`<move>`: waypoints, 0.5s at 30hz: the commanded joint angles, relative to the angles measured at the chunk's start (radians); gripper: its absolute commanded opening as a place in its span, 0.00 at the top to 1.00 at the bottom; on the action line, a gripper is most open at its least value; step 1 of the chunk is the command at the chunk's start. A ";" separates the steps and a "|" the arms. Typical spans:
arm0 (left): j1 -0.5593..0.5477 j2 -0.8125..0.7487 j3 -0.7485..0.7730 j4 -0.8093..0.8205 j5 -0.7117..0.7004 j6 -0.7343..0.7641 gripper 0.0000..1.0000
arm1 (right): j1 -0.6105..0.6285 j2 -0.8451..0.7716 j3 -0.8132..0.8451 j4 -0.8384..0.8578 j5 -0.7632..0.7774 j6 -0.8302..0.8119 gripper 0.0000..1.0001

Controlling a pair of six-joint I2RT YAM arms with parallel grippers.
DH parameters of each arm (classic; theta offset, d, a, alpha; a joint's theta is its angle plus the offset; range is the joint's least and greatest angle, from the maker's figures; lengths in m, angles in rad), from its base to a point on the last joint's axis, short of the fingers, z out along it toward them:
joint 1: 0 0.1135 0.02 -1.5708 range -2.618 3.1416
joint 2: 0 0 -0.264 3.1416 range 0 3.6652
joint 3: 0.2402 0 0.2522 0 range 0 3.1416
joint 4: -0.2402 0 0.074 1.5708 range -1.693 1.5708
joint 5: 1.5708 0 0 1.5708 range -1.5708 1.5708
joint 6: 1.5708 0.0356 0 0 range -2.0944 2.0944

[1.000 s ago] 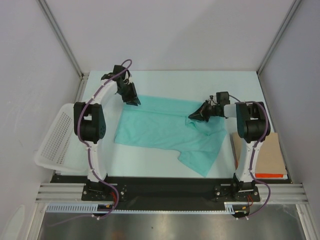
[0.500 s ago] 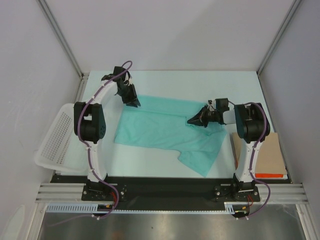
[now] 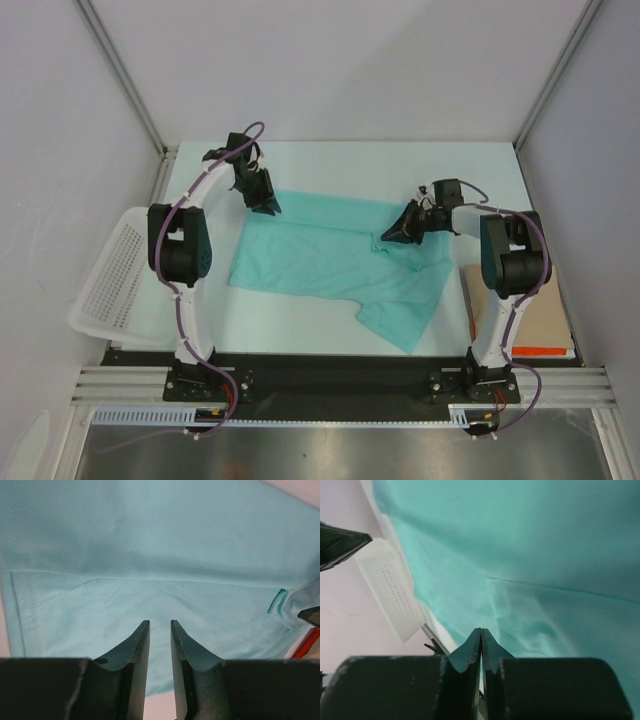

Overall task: Fold and stack the t-shirts
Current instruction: Fold the tshirt

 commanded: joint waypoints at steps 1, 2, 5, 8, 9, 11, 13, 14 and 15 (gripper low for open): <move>0.002 -0.048 0.002 0.019 0.021 0.019 0.71 | 0.019 -0.025 -0.061 0.079 -0.071 0.062 0.93; 0.002 -0.044 0.007 0.018 0.024 0.019 0.71 | 0.026 -0.012 -0.081 0.093 -0.076 0.082 0.94; 0.002 -0.036 0.027 0.011 0.029 0.019 0.71 | 0.030 0.029 -0.121 0.170 -0.084 0.134 0.96; 0.002 -0.030 0.039 0.010 0.028 0.022 0.71 | 0.027 0.072 -0.131 0.205 -0.082 0.139 0.98; 0.002 -0.029 0.048 0.005 0.025 0.025 0.71 | 0.024 0.078 -0.129 0.198 -0.079 0.128 0.98; 0.004 -0.016 0.065 -0.004 0.008 0.031 0.71 | 0.004 0.046 -0.103 0.143 -0.047 0.107 0.98; 0.010 -0.004 0.097 -0.013 -0.017 0.041 0.70 | -0.016 0.000 -0.036 0.040 0.009 0.050 0.93; 0.014 0.004 0.114 -0.016 -0.044 0.044 0.68 | -0.031 -0.044 -0.001 -0.008 0.042 0.032 0.88; 0.017 0.011 0.152 -0.024 -0.054 0.045 0.65 | -0.055 -0.060 0.032 -0.060 0.122 0.010 0.80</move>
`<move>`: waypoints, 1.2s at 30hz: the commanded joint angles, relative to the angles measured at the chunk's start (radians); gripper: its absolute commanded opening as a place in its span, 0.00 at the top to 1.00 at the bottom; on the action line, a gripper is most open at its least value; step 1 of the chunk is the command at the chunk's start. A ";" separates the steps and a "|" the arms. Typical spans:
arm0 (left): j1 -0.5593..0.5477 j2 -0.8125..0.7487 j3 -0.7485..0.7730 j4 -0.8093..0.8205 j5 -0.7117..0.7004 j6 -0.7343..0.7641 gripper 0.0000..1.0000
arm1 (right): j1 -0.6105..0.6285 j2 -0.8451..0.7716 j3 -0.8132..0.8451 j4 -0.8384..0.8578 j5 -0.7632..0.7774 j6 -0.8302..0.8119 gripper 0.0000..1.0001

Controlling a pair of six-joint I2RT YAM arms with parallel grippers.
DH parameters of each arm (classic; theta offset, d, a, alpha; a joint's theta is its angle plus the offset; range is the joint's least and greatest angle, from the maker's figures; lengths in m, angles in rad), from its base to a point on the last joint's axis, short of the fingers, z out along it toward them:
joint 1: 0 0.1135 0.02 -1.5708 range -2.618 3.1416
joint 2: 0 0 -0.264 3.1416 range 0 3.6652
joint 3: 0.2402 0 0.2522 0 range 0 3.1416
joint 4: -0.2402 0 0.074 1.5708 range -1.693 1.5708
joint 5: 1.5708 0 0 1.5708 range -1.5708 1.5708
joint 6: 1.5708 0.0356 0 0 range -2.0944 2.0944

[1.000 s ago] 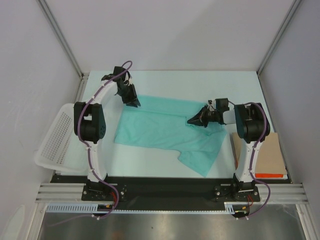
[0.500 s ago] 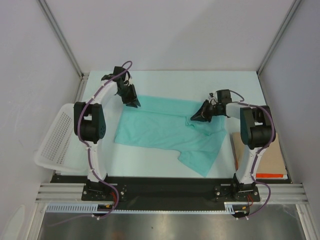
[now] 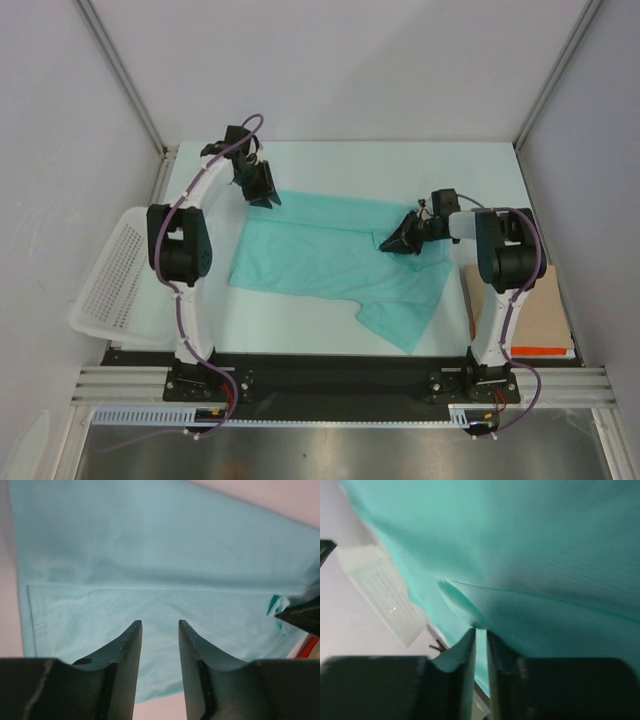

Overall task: Fold and stack the t-shirts
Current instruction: Fold the tshirt

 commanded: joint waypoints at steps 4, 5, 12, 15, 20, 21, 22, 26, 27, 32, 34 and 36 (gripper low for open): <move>0.038 0.071 0.203 -0.008 -0.082 0.044 0.43 | -0.098 -0.153 0.257 -0.388 0.380 -0.189 0.61; 0.041 0.100 0.220 -0.008 -0.096 0.050 0.40 | -0.096 -0.152 0.307 -0.428 0.470 -0.205 0.58; 0.072 0.246 0.381 -0.053 -0.228 0.116 0.34 | -0.178 -0.124 0.427 -0.605 0.707 -0.298 0.36; 0.096 0.275 0.386 -0.045 -0.228 0.111 0.32 | -0.201 -0.107 0.441 -0.617 0.739 -0.314 0.35; 0.124 0.328 0.422 -0.047 -0.210 0.116 0.28 | -0.211 -0.060 0.453 -0.614 0.775 -0.344 0.35; 0.126 0.335 0.435 -0.054 -0.210 0.114 0.28 | -0.217 -0.054 0.455 -0.610 0.773 -0.350 0.36; 0.127 0.343 0.432 -0.051 -0.208 0.113 0.28 | -0.222 -0.046 0.458 -0.593 0.770 -0.358 0.36; 0.127 0.346 0.407 -0.007 -0.164 0.108 0.32 | -0.236 -0.004 0.492 -0.536 0.686 -0.387 0.39; 0.127 0.345 0.397 0.004 -0.168 0.104 0.32 | -0.237 0.020 0.502 -0.533 0.672 -0.387 0.41; 0.130 0.358 0.403 0.016 -0.179 0.105 0.33 | -0.239 0.071 0.535 -0.512 0.608 -0.386 0.42; 0.135 0.372 0.409 0.022 -0.141 0.097 0.33 | -0.239 0.078 0.530 -0.499 0.588 -0.389 0.43; 0.135 0.377 0.398 0.055 -0.097 0.091 0.36 | -0.239 0.083 0.529 -0.495 0.591 -0.387 0.44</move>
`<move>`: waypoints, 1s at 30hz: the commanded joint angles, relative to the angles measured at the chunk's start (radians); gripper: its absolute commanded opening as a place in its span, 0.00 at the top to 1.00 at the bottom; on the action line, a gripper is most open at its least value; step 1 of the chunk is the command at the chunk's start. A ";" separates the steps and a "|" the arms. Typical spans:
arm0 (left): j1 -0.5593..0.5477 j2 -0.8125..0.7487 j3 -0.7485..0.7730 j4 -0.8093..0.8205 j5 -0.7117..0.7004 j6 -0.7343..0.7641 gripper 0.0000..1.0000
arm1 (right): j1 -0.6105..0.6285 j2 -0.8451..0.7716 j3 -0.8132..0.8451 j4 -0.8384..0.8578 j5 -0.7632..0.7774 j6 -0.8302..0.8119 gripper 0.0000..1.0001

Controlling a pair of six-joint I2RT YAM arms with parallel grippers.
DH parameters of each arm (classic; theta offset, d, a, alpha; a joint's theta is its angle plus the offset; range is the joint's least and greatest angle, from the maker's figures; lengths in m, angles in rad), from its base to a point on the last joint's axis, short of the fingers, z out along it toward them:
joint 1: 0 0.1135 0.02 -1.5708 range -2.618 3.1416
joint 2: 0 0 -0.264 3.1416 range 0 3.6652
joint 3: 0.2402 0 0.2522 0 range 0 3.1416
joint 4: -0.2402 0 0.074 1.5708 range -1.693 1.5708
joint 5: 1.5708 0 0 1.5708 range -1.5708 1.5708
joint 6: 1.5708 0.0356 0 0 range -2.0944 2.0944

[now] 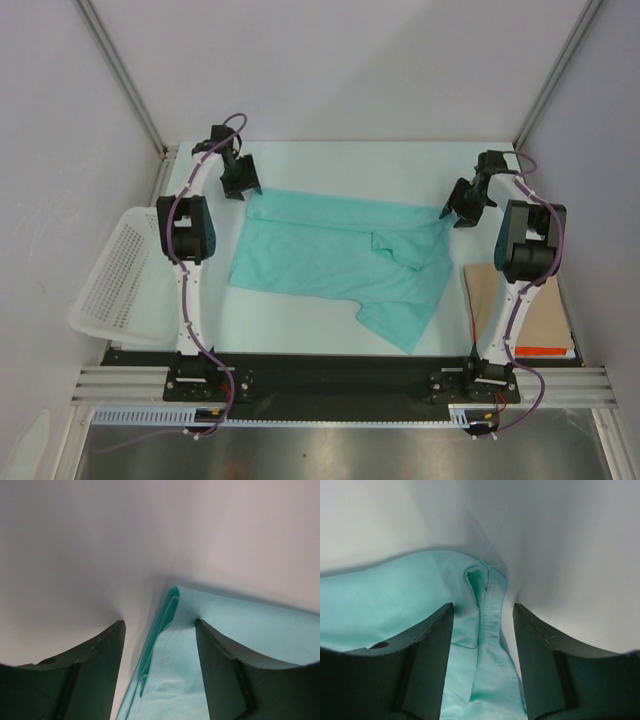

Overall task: Fold and stack the t-shirts
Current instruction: Fold the tshirt

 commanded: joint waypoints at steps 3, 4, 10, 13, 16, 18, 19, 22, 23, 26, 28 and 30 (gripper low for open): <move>0.005 0.022 0.002 0.085 0.139 -0.025 0.38 | -0.004 0.022 0.043 0.024 -0.046 -0.025 0.45; 0.005 0.022 -0.006 0.096 0.172 -0.030 0.38 | -0.004 0.027 0.045 0.024 -0.045 -0.023 0.46; 0.005 0.037 0.000 0.094 0.156 -0.042 0.43 | -0.007 0.056 0.066 0.031 -0.054 -0.014 0.47; 0.005 0.050 0.000 0.099 0.164 -0.055 0.53 | -0.007 0.082 0.088 0.037 -0.078 -0.002 0.57; 0.005 0.056 -0.001 0.111 0.183 -0.076 0.79 | -0.007 0.099 0.094 0.047 -0.098 0.012 0.73; 0.005 0.051 -0.010 0.131 0.173 -0.096 0.94 | -0.007 0.101 0.093 0.067 -0.095 0.029 0.86; 0.005 0.047 -0.010 0.140 0.168 -0.101 0.97 | -0.007 0.099 0.094 0.073 -0.079 0.035 0.89; 0.005 0.041 -0.001 0.185 0.150 -0.124 1.00 | -0.010 0.102 0.103 0.125 -0.063 0.059 0.98; 0.007 0.041 0.003 0.207 0.148 -0.134 1.00 | -0.010 0.107 0.114 0.136 -0.058 0.076 1.00; 0.014 0.054 0.020 0.270 0.168 -0.196 1.00 | -0.013 0.147 0.190 0.171 -0.048 0.101 1.00; 0.014 0.079 0.042 0.298 0.177 -0.242 1.00 | -0.013 0.199 0.268 0.194 -0.057 0.115 1.00; 0.014 0.100 0.080 0.321 0.185 -0.283 0.99 | -0.014 0.246 0.333 0.185 -0.066 0.133 1.00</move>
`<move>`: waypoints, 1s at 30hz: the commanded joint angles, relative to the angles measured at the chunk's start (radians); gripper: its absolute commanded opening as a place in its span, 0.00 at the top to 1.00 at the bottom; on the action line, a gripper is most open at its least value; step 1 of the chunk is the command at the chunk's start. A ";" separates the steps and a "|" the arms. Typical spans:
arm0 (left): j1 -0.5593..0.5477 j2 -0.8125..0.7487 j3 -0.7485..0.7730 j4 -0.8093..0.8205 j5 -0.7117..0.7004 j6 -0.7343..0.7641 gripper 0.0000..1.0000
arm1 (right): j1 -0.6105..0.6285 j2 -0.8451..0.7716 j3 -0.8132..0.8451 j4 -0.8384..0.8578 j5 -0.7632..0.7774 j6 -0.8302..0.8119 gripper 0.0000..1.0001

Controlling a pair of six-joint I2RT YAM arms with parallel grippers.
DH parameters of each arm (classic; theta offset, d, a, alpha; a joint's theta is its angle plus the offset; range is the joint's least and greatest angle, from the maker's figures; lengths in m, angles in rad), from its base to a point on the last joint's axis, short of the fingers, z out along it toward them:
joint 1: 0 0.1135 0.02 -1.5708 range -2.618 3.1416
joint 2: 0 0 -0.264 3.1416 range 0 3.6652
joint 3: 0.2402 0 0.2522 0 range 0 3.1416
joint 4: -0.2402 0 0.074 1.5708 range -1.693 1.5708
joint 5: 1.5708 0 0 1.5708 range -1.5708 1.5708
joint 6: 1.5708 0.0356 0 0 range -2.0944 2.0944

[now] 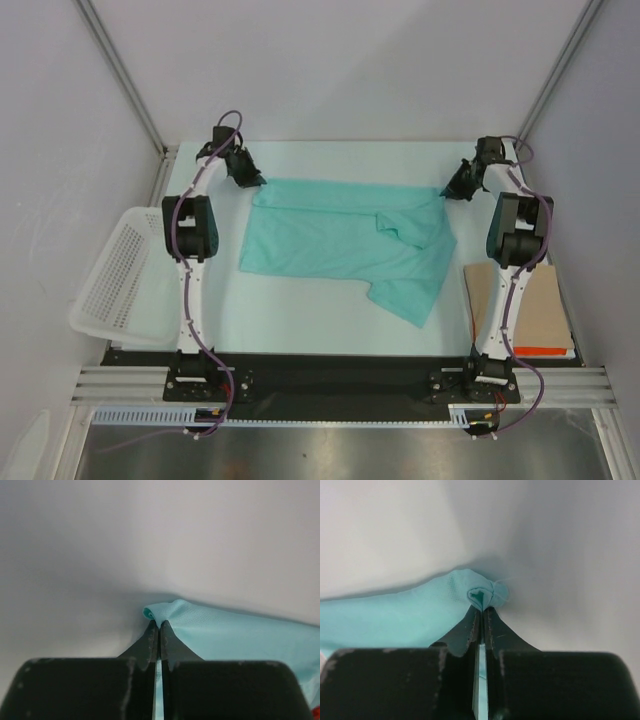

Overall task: Fold and stack the t-shirts
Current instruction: Fold the tshirt

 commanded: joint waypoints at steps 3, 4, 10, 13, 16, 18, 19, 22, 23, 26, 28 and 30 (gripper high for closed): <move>0.009 0.066 0.130 0.068 0.015 -0.116 0.67 | -0.008 0.146 0.272 0.020 -0.009 0.066 0.88; 0.009 0.058 0.144 0.039 0.002 -0.113 0.59 | -0.006 0.167 0.320 -0.009 -0.003 0.078 0.82; 0.001 -0.101 0.074 -0.057 -0.151 -0.006 0.25 | -0.003 0.191 0.627 -0.313 0.084 0.057 0.40; -0.009 -0.201 0.020 -0.097 -0.214 0.028 0.20 | 0.000 0.065 0.558 -0.394 0.153 0.003 0.17; -0.035 -0.290 -0.030 -0.143 -0.249 0.039 0.22 | 0.001 -0.068 0.469 -0.505 0.201 -0.040 0.09; -0.072 -0.354 -0.089 -0.157 -0.255 0.047 0.28 | 0.009 -0.142 0.376 -0.542 0.204 -0.066 0.13; -0.089 -0.376 -0.110 -0.172 -0.263 0.050 0.29 | 0.014 -0.241 0.246 -0.536 0.193 -0.071 0.14; -0.160 -0.493 -0.251 -0.167 -0.253 0.059 0.32 | 0.020 -0.434 -0.028 -0.459 0.097 -0.077 0.23; -0.177 -0.537 -0.300 -0.157 -0.248 0.059 0.32 | 0.023 -0.484 -0.081 -0.448 0.078 -0.075 0.29; -0.247 -0.698 -0.521 -0.107 -0.255 0.067 0.35 | 0.035 -0.629 -0.302 -0.414 0.000 -0.069 0.36; -0.289 -0.762 -0.658 -0.099 -0.265 0.070 0.36 | 0.070 -0.696 -0.400 -0.404 -0.020 -0.068 0.39; -0.301 -0.840 -0.788 -0.096 -0.262 0.047 0.37 | 0.112 -0.792 -0.563 -0.372 -0.011 -0.060 0.41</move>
